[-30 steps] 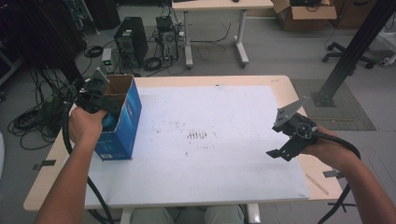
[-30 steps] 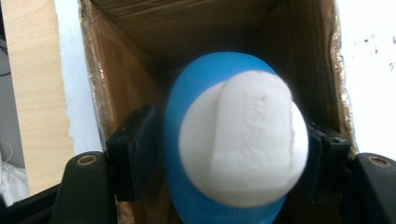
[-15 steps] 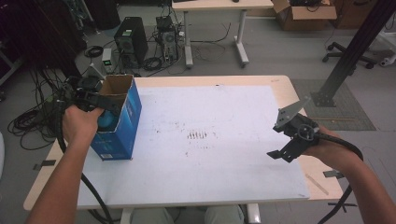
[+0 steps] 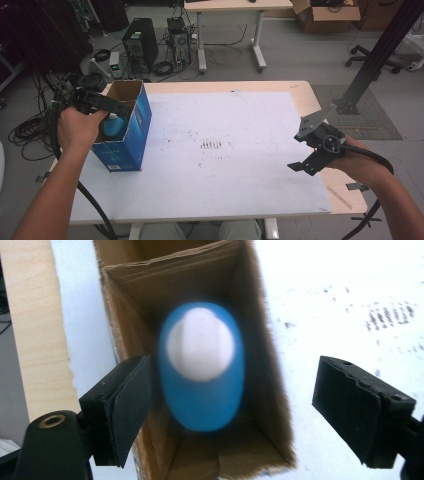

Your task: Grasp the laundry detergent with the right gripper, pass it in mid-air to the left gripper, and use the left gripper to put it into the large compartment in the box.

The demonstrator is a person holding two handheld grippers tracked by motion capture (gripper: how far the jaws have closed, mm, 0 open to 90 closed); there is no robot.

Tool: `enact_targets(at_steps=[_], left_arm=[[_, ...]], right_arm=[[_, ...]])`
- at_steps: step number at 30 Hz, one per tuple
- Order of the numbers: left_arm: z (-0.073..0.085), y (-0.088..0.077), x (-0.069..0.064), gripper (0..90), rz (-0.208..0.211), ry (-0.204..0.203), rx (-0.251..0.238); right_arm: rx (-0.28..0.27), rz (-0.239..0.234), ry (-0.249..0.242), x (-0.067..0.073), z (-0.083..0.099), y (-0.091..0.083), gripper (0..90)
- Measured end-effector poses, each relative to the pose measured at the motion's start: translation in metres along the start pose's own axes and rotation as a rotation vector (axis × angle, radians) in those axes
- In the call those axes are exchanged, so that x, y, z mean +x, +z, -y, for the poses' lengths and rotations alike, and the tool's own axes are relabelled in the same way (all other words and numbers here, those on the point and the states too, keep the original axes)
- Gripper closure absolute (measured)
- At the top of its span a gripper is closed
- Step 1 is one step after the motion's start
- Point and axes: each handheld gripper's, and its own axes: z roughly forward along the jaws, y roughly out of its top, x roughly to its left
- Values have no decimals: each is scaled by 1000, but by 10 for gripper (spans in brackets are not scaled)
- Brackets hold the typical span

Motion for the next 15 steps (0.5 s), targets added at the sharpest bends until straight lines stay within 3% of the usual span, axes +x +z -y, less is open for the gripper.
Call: enact_targets(at_steps=[15], left_arm=[[-3,-23,-31,121,48,101,51]], right_arm=[[-5,9,0,4,0,-6,107]])
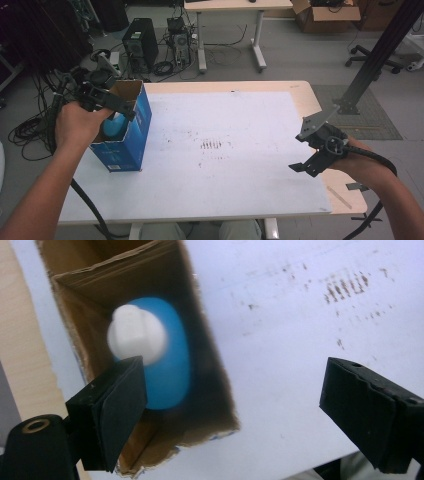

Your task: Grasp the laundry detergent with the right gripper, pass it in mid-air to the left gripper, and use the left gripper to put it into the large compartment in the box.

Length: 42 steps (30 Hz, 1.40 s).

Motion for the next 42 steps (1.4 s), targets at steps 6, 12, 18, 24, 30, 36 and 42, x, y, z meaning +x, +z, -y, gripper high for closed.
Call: enact_targets(at_steps=[6,12,18,24,30,36,42], left_arm=[[-3,-9,-14,112,18,62,2],[-5,-17,-30,111,33,123,2],[-8,-20,-43,107,54,172,11],[-10,-19,-57,105,73,229,22],[-11,-16,-76,106,93,300,31],[-13,-13,-94,107,111,390,37],[-11,-7,-111,108,126,485,58]], right_arm=[[3,2,5,-1,1,-2,107],[6,2,7,-1,1,-3,107],[15,1,9,-1,0,-4,105],[24,4,11,-2,-2,-6,104],[36,2,10,-3,-5,-4,103],[44,1,15,-5,-7,-4,103],[57,-3,11,-7,-8,-2,102]])
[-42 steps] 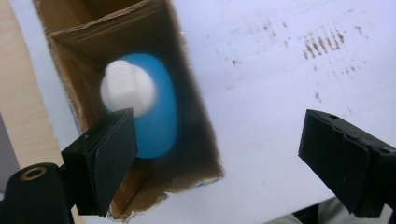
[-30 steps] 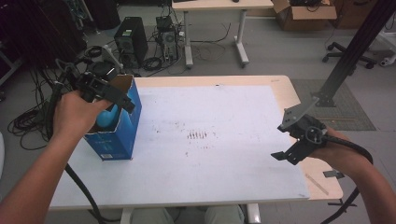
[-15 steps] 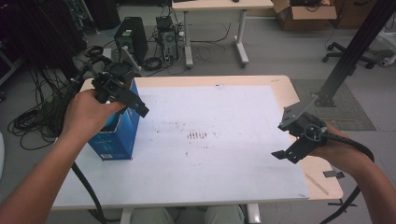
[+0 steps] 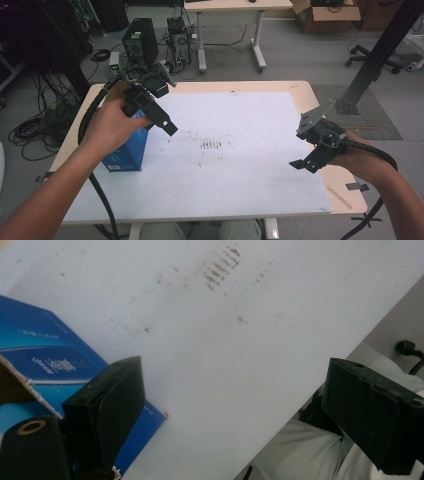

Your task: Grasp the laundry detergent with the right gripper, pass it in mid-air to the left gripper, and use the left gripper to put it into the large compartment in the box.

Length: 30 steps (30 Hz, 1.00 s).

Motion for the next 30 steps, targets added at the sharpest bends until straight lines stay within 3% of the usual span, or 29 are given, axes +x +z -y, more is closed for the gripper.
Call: enact_targets(at_steps=[8,11,30], left_arm=[[-3,8,-15,109,6,133,34],[-4,9,-17,110,13,163,39],[-6,16,-26,109,45,289,44]], right_arm=[[6,0,0,0,-4,2,102],[5,-1,-1,0,-6,2,102],[4,0,-11,0,-17,1,103]])
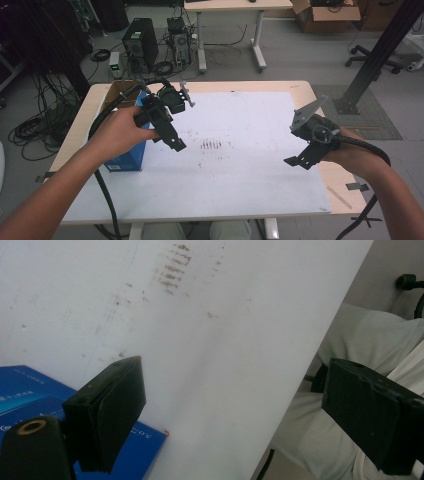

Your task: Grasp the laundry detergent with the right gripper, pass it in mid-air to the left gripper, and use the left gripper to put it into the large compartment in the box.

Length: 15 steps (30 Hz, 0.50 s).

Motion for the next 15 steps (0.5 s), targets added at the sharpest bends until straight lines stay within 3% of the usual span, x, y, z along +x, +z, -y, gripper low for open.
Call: enact_targets(at_steps=[15], left_arm=[[-10,4,-2,109,8,38,-13]], right_arm=[[-5,-4,11,-3,4,4,104]])
